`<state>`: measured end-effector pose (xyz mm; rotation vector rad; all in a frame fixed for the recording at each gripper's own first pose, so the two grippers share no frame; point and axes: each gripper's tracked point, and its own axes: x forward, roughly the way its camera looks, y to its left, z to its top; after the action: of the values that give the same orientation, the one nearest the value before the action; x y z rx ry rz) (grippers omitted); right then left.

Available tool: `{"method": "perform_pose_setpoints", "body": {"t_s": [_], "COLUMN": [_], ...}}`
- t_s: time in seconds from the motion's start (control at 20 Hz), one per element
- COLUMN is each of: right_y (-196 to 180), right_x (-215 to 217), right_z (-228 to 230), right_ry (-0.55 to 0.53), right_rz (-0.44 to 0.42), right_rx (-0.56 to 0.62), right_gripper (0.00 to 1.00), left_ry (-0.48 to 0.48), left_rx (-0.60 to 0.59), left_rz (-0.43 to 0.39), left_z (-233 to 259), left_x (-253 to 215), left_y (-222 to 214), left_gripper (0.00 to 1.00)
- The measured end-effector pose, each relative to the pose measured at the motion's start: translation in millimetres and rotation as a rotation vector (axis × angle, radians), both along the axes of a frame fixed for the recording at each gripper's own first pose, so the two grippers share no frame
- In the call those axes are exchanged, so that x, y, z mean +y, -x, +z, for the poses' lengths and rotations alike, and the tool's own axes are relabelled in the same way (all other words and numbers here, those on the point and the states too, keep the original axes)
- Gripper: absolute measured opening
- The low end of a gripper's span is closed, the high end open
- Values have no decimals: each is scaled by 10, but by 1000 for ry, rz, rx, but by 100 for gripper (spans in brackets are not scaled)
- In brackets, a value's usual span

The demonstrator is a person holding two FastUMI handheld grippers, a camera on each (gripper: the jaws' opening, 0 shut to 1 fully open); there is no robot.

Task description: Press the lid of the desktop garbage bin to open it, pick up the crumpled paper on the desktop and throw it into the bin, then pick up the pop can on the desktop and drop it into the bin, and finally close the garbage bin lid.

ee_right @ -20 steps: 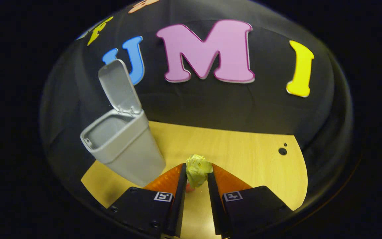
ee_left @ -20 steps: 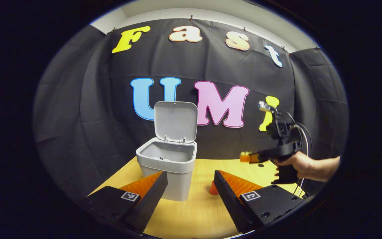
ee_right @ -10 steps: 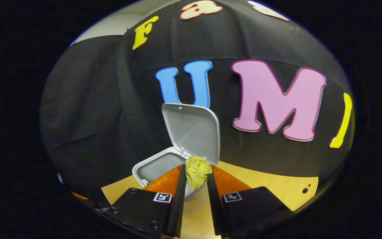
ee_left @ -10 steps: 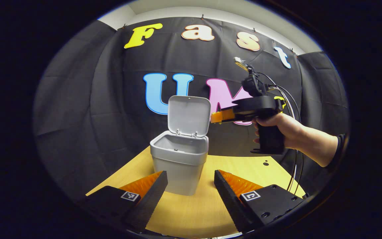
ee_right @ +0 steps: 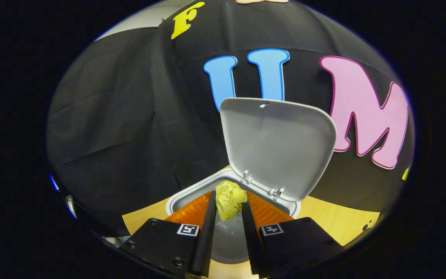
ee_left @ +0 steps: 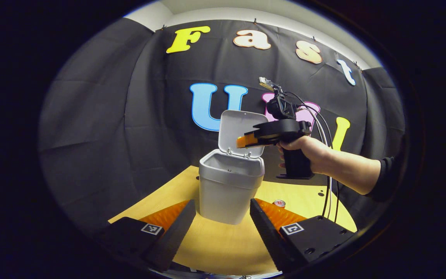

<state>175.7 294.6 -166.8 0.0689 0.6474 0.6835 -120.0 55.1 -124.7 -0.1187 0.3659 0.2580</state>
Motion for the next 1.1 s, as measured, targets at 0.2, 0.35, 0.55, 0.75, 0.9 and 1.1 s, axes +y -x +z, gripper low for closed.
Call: {"method": "perform_pose_setpoints", "body": {"t_s": [0.2, 0.35, 0.55, 0.75, 0.9, 1.1], "right_y": [20, -53, -146, -158, -29, 277], "right_x": [4, -140, -563, -1234, -1898, -2598], "right_z": [-56, 54, 339, 537, 590, 439], "right_ry": [0, -3, -61, -84, -53, -35], "right_rz": [2, -30, -147, -293, -417, -551], "right_rx": [11, -39, -128, -236, -355, -420], "right_gripper": [74, 97, 97, 96, 96, 96], "left_ry": [-10, -26, -37, -27, -23, -30], "left_rx": [-3, -2, 3, -5, -3, 25], "left_rz": [-7, -30, -84, -172, -258, -353], "left_z": [12, -22, -135, -340, -641, -1145], "left_x": [-19, -51, -149, -393, -679, -1035], "left_y": [-15, -54, -186, -459, -742, -1083], "left_gripper": [95, 96, 96, 96, 95, 96]}}
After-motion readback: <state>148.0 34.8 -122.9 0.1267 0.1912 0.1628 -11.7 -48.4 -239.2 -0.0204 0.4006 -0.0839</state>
